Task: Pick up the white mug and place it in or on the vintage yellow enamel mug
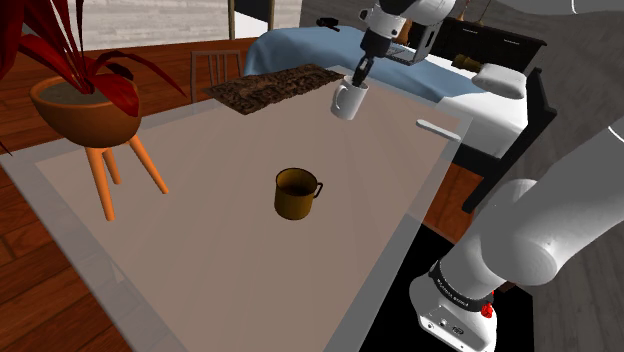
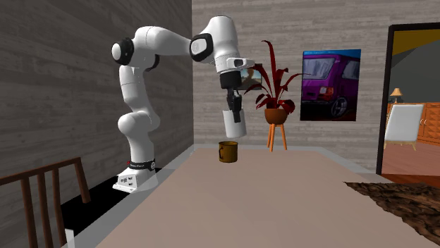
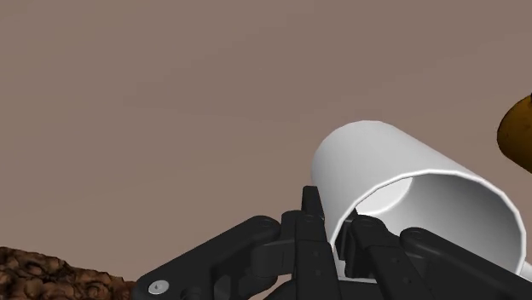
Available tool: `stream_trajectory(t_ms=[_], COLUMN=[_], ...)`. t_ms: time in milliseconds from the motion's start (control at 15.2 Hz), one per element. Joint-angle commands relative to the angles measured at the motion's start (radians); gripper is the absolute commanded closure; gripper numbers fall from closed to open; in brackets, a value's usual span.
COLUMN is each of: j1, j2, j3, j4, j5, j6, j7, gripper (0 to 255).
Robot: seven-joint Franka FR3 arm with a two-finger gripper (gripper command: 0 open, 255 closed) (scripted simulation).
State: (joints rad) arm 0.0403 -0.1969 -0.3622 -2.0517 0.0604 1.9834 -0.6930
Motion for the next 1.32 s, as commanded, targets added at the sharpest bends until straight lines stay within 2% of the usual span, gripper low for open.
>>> stream_trajectory(t_ms=[0,660,1254], j1=[0.015,0.084,0.161], j2=[-0.049,-0.210,-0.263], j3=[0.035,0.217,0.387], j4=[-0.056,-0.204,-0.241], j5=[-0.017,-0.032,0.002], j6=[0.014,0.019,0.013], j7=[0.058,0.318,0.545], gripper=[255,255,255])
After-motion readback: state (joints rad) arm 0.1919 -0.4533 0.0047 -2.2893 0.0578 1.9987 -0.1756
